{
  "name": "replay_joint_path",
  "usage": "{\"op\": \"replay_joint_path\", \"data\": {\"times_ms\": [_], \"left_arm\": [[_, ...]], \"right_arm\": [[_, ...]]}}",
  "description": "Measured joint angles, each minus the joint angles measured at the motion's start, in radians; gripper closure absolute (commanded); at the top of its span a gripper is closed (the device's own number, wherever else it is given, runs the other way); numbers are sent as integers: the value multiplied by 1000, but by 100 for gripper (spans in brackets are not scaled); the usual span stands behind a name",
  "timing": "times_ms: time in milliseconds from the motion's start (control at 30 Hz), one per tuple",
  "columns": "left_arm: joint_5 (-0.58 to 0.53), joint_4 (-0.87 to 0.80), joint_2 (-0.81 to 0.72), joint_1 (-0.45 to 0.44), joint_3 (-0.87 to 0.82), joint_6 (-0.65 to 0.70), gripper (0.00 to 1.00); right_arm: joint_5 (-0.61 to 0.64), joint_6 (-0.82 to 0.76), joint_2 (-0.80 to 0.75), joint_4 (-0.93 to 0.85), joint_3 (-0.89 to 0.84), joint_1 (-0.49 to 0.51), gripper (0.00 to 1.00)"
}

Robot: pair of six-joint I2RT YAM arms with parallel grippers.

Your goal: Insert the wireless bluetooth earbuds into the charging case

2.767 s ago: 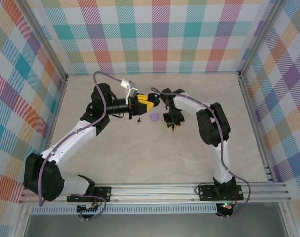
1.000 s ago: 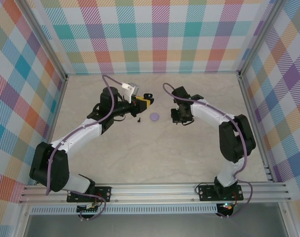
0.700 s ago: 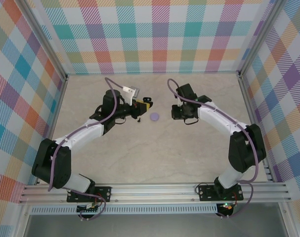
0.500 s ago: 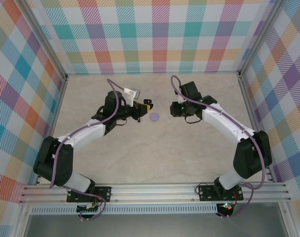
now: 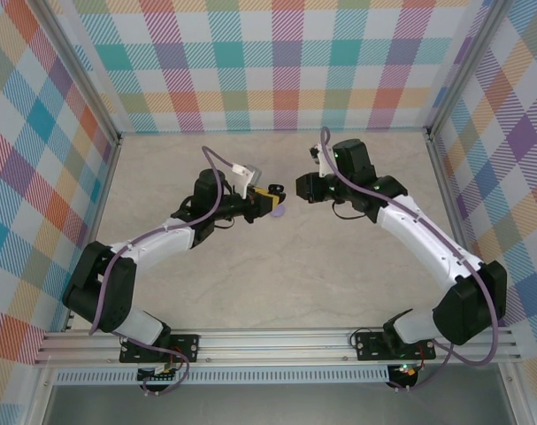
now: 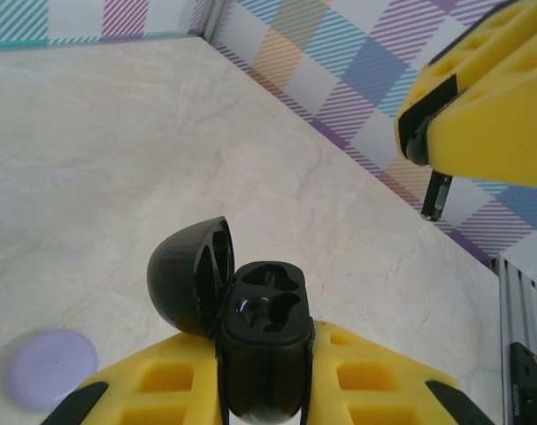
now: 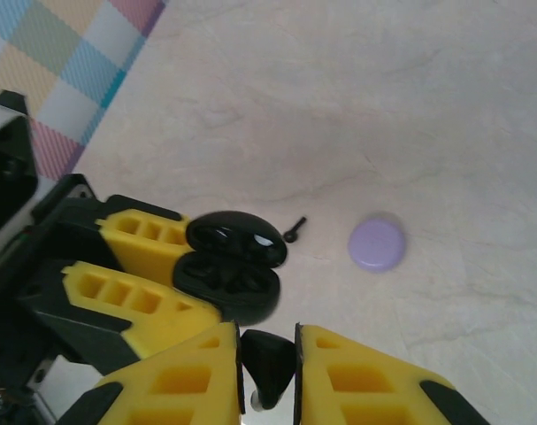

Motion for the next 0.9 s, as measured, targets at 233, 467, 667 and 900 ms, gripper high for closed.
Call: {"op": "replay_joint_path", "data": {"times_ms": [233,467,667,900], "left_arm": [[57,-3,-4,-16,0,74,100],[81,-5,-23,-29,2,112,100],[90,-8,-33,-29,9,113,100],[103,-8,-36,-32,17,113,100]], "right_arm": [[-53,-12,-15,2,2,14,80],[-63,-29,-18,8,4,36,80],[-63,-41,-19,8,13,50,80],[-54,-52,-19,8,29,60,80]]}}
